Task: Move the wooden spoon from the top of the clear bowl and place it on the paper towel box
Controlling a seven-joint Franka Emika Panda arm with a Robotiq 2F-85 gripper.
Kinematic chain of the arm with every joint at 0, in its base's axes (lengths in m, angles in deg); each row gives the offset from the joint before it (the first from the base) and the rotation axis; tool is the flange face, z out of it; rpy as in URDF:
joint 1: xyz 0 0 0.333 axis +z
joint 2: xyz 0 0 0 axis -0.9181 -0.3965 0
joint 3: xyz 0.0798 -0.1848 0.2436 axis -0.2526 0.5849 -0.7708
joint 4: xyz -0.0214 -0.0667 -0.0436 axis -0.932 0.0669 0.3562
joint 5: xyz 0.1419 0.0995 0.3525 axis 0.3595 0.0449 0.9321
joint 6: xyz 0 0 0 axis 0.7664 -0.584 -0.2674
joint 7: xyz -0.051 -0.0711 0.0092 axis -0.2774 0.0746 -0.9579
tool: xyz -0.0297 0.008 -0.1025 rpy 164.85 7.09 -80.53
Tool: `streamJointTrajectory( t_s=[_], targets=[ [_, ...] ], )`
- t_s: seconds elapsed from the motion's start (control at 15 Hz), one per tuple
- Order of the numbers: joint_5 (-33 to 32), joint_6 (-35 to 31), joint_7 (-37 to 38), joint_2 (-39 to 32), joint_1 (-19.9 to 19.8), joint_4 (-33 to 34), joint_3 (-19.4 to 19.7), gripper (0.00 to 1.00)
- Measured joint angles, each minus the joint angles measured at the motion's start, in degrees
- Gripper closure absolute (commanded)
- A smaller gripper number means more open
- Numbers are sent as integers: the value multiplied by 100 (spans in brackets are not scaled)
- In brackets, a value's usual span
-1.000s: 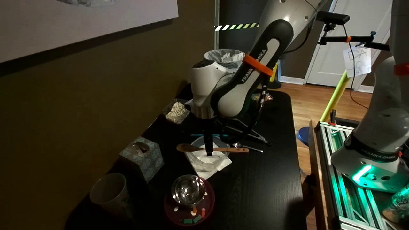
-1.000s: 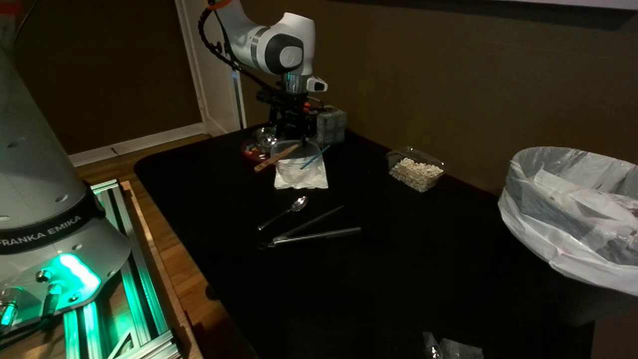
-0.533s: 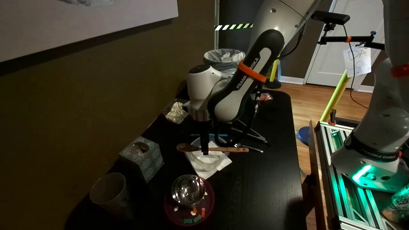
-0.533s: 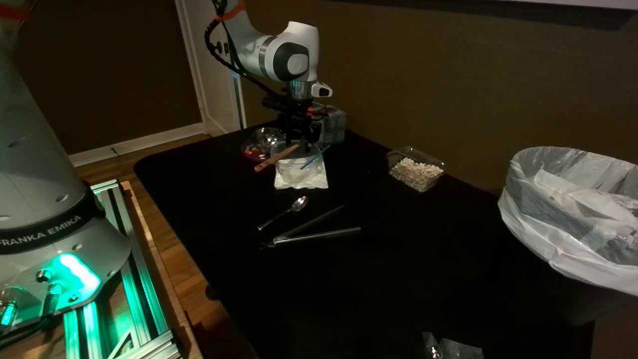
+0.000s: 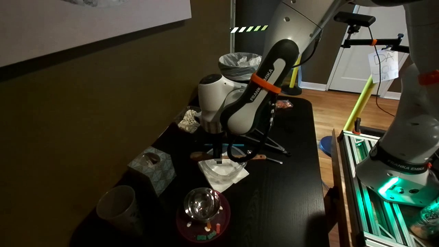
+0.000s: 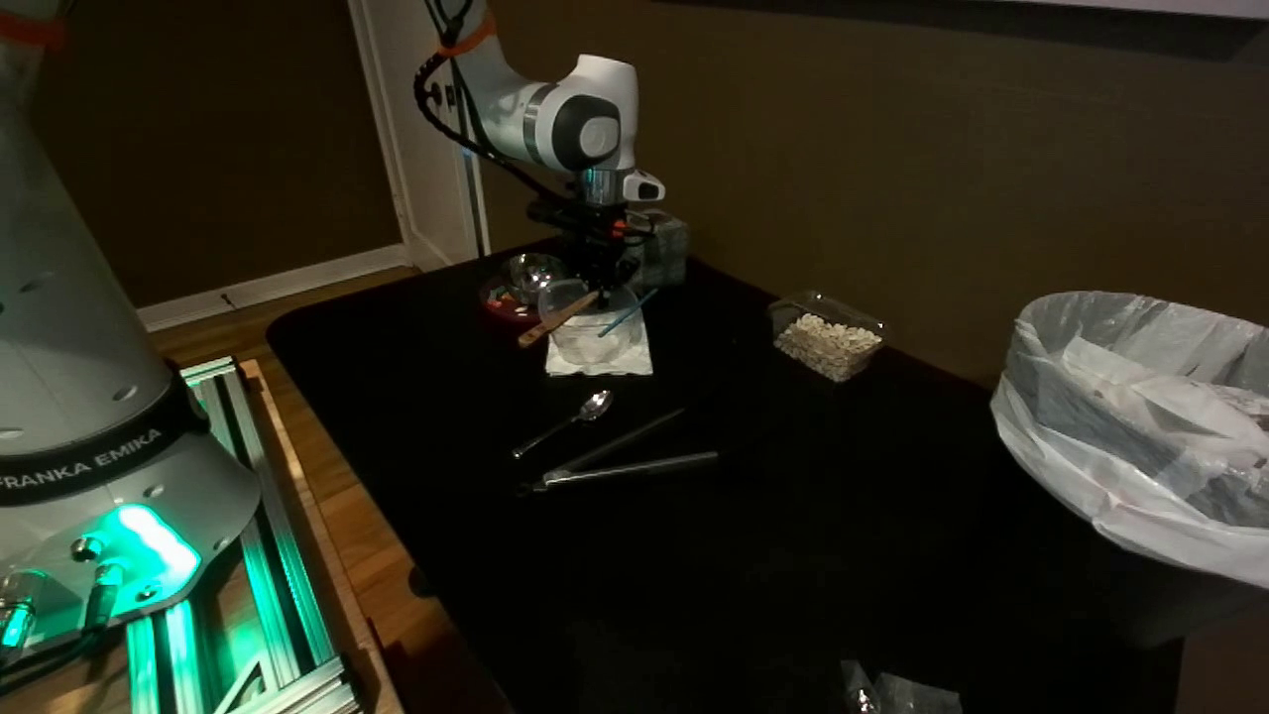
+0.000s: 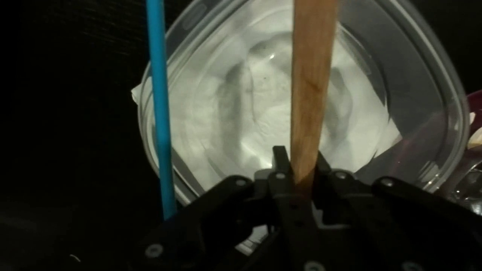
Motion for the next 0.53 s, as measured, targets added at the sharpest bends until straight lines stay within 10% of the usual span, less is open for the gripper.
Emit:
streamJointTrajectory(
  t_s=[0.53],
  targets=[
    [-1193,390,215,617,725,-51,101,99]
  ],
)
